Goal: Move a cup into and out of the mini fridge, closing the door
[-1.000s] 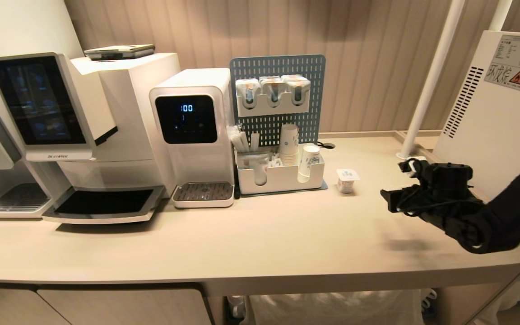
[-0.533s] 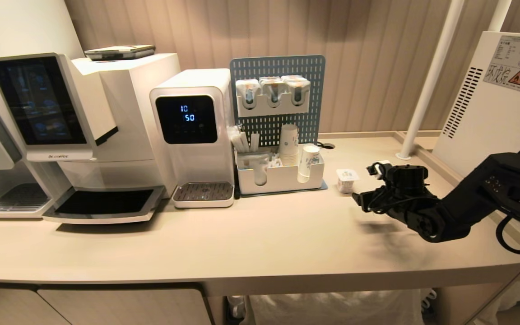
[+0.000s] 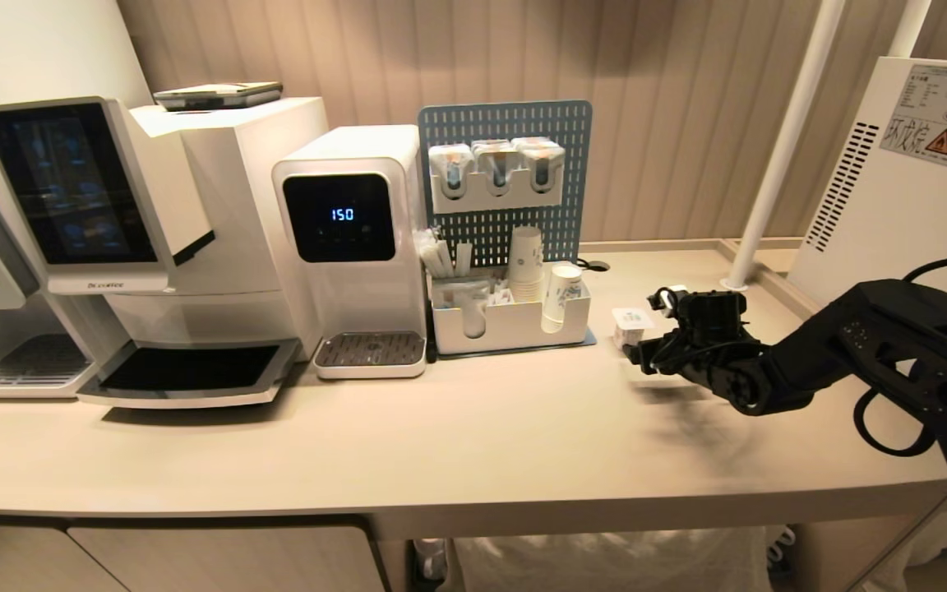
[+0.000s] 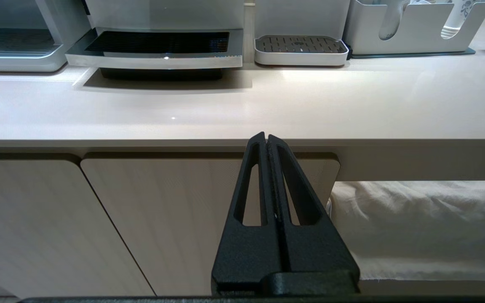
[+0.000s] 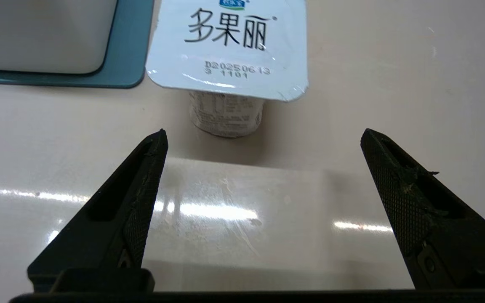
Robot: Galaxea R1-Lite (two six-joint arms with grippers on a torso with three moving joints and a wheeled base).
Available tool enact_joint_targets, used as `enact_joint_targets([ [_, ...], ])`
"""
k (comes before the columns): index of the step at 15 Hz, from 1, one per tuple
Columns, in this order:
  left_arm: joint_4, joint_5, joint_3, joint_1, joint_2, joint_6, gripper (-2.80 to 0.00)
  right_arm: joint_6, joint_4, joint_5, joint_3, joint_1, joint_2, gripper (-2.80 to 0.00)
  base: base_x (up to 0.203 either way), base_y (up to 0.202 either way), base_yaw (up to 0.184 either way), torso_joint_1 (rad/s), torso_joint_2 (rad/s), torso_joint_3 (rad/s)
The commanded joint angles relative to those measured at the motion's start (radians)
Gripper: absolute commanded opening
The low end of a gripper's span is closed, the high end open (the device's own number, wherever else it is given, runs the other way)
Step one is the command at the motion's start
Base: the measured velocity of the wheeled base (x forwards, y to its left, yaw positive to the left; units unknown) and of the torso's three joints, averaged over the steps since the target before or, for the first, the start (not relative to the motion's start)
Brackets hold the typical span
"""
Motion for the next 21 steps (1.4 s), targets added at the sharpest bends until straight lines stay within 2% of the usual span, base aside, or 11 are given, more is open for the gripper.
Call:
enact_joint_targets([
  [1,0.000,0.001,0.002,0.000,0.002,-0.001,-2.80,0.004,0.029,-0.002,-0.098,0.004,0.059,0.00,0.000,0.000,0.000,0.000,0.00,0.000],
  [5,-0.001,0.001,0.002,0.000,0.002,-0.001,-2.80,0.031,0.056,-0.014,-0.189,0.005,0.086,0.00,0.000,0.000,0.000,0.000,0.00,0.000],
  [7,-0.001,0.001,0.002,0.000,0.002,-0.001,-2.80,0.036,0.071,-0.045,-0.281,0.004,0.125,0.00,0.000,0.000,0.000,0.000,0.00,0.000],
  [11,-0.002,0.001,0.002,0.000,0.002,-0.001,-2.80,0.032,0.168,-0.059,-0.442,0.001,0.213,0.00,0.000,0.000,0.000,0.000,0.00,0.000],
  [17,-0.002,0.001,0.002,0.000,0.002,-0.001,-2.80,0.024,0.255,-0.055,-0.576,-0.001,0.282,0.00,0.000,0.000,0.000,0.000,0.00,0.000],
  [21,0.000,0.001,0.002,0.000,0.002,-0.001,-2.80,0.009,0.266,-0.047,-0.582,-0.002,0.285,0.00,0.000,0.000,0.000,0.000,0.00,0.000],
])
